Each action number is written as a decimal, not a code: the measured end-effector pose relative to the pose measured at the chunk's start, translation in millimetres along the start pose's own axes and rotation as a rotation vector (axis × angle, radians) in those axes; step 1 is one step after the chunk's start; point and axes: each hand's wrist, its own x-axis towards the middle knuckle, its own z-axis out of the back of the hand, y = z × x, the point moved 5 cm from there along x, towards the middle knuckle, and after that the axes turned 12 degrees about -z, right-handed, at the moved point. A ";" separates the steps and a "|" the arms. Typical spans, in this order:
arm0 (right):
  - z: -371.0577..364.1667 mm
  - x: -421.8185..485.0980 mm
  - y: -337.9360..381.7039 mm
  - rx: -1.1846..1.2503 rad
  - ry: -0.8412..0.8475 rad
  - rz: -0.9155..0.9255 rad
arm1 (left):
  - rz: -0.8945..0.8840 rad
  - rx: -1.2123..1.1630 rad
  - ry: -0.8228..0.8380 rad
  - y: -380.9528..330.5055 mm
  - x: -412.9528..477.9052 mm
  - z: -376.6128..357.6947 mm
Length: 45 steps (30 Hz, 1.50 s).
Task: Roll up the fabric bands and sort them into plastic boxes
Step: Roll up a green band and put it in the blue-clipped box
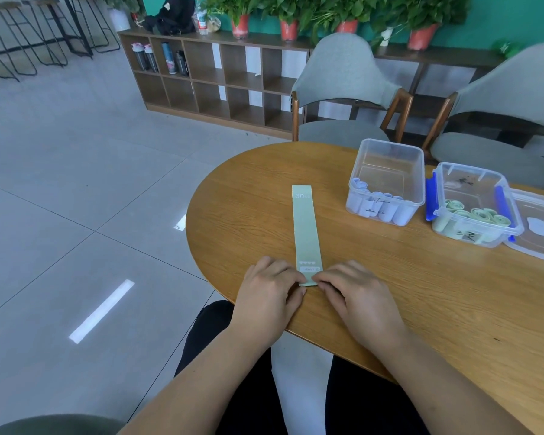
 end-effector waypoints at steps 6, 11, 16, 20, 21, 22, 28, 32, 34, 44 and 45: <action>-5.4 5.5 -1.2 0.011 0.035 -0.085 | -0.005 -0.010 0.034 3.2 4.8 -1.6; -6.0 4.8 -2.0 0.031 0.044 -0.101 | 0.008 -0.033 0.063 5.0 9.1 -1.9; -6.7 7.4 -5.5 0.019 0.037 -0.132 | 0.037 -0.041 0.060 4.6 12.8 1.8; -7.1 11.6 -4.6 0.011 0.046 -0.140 | 0.070 -0.073 0.044 5.1 12.8 4.8; -6.8 11.6 -4.6 0.010 0.052 -0.138 | 0.069 -0.073 0.045 4.5 12.7 5.3; -6.5 11.1 -4.9 0.010 0.059 -0.135 | 0.064 -0.071 0.047 3.9 12.6 5.5; -2.7 9.2 -5.7 0.034 0.089 -0.132 | 0.040 -0.070 0.041 1.9 11.3 5.6; -2.8 10.1 -5.7 0.033 0.105 -0.140 | 0.037 -0.076 0.041 1.8 10.9 5.6; -3.2 10.9 -5.9 0.029 0.116 -0.144 | 0.035 -0.073 0.041 2.2 11.1 5.7; -9.8 23.2 -11.0 0.033 0.209 -0.236 | 0.055 -0.106 0.041 3.4 14.9 6.8; -9.4 23.7 -10.6 0.037 0.214 -0.238 | 0.050 -0.103 0.047 3.4 15.3 6.8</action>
